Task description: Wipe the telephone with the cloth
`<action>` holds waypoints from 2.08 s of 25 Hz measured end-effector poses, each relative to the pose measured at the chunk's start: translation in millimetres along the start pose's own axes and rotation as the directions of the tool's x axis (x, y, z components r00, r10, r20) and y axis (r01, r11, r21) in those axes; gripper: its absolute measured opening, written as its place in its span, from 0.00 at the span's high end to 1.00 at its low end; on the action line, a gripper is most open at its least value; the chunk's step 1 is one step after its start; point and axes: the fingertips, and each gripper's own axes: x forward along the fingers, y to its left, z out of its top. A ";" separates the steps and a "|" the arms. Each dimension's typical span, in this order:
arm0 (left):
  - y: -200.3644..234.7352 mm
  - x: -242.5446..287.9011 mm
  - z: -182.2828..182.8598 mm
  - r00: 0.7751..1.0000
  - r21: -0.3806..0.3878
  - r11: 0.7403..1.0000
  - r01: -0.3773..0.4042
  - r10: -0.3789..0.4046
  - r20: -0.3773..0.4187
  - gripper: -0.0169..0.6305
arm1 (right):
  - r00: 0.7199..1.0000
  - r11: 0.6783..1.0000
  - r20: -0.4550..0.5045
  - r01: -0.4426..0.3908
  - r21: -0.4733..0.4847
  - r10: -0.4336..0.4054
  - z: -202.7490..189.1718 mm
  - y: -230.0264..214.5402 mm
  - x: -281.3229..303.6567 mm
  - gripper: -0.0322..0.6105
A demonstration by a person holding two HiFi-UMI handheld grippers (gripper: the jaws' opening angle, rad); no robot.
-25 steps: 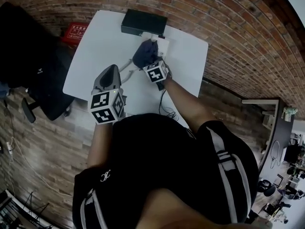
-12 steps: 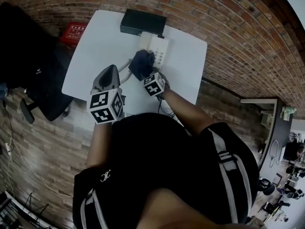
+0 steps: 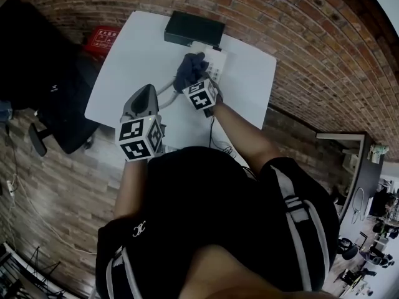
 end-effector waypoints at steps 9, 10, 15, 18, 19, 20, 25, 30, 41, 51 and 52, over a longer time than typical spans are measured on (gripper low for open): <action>8.2 -4.5 -1.7 1.000 -0.003 1.000 -0.030 0.030 -0.005 0.98 | 0.998 0.984 0.033 0.048 0.170 -0.055 37.9 -62.2 31.8 0.91; 9.8 -5.4 -1.9 0.999 -0.003 0.999 -0.036 0.036 -0.005 0.98 | 0.997 0.978 0.030 0.067 0.200 -0.075 40.7 -74.1 35.0 0.91; 15.0 -7.1 -6.1 0.998 -0.014 0.998 -0.060 0.060 -0.012 0.98 | 0.985 0.934 -0.045 0.173 0.312 -0.167 37.6 -131.3 40.3 0.91; 14.1 -5.2 -6.1 0.998 -0.023 0.998 -0.061 0.060 -0.011 0.98 | 0.986 0.946 -0.051 0.167 0.276 -0.160 35.9 -136.9 47.8 0.91; 12.0 -4.0 -5.9 0.998 -0.023 0.998 -0.056 0.056 -0.010 0.98 | 0.986 0.948 -0.050 0.166 0.270 -0.159 36.7 -137.3 47.7 0.91; 9.0 -2.6 -6.0 0.999 -0.020 0.999 -0.050 0.050 -0.010 0.98 | 0.985 0.947 -0.055 0.171 0.272 -0.163 36.3 -138.5 45.9 0.91; -5.8 3.7 -5.7 1.000 -0.002 1.000 -0.018 0.018 -0.013 0.98 | 0.976 0.937 -0.140 0.201 0.286 -0.167 -2.0 -143.3 43.2 0.91; -12.6 5.3 -2.8 1.000 0.010 1.000 -0.002 0.002 -0.010 0.98 | 0.978 0.950 -0.142 0.184 0.254 -0.151 -11.8 -139.3 37.8 0.91; -4.1 1.3 -0.3 1.000 0.010 1.000 0.008 -0.007 -0.008 0.98 | 0.969 0.899 -0.150 0.239 0.368 -0.196 -32.7 -176.8 10.1 0.91; -16.6 11.1 -2.5 0.999 0.024 0.999 0.045 -0.044 -0.025 0.98 | 0.982 0.929 -0.166 0.140 0.342 -0.087 -42.9 -134.4 6.4 0.91; -19.8 12.2 -2.8 0.998 0.027 0.998 0.051 -0.050 -0.026 0.98 | 0.983 0.939 -0.162 0.135 0.316 -0.087 -43.4 -129.6 5.9 0.91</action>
